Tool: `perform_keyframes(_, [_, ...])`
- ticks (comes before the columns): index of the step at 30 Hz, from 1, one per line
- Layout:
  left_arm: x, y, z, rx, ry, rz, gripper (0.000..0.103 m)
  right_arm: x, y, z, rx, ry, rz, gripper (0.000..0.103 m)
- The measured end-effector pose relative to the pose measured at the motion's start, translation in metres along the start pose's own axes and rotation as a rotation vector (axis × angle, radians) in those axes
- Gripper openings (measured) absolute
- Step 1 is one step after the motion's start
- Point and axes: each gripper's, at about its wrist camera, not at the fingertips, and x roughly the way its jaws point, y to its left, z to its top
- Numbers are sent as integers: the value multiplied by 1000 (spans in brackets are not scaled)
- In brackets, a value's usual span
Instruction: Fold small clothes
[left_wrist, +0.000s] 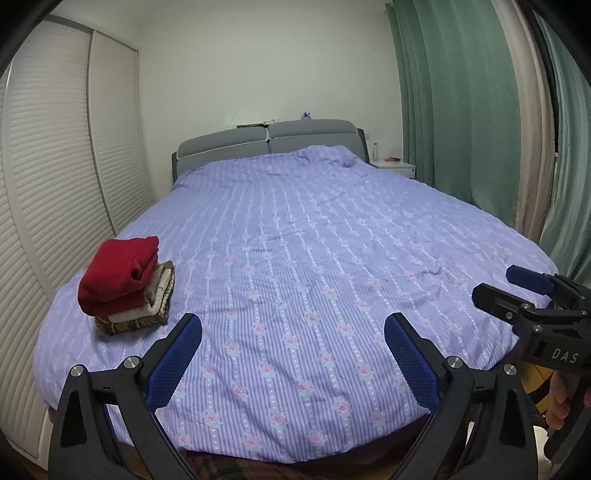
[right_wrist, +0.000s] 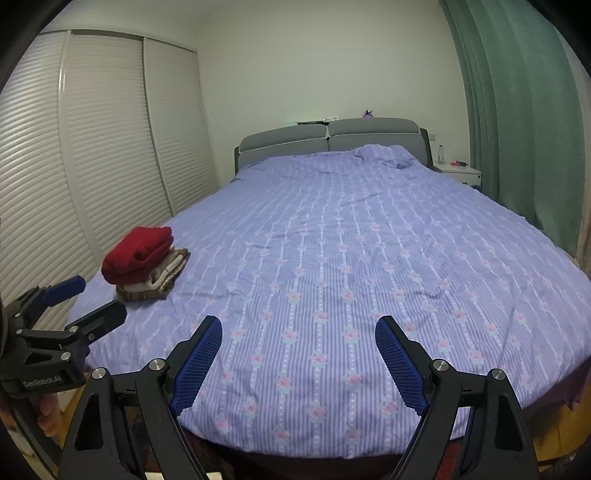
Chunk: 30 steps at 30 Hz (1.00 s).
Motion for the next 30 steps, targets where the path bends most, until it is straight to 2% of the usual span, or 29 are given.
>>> perform_keyframes(30, [0,5,-3,-42,-4,-29,103,-3,4,-1,-15,-3,-3,85])
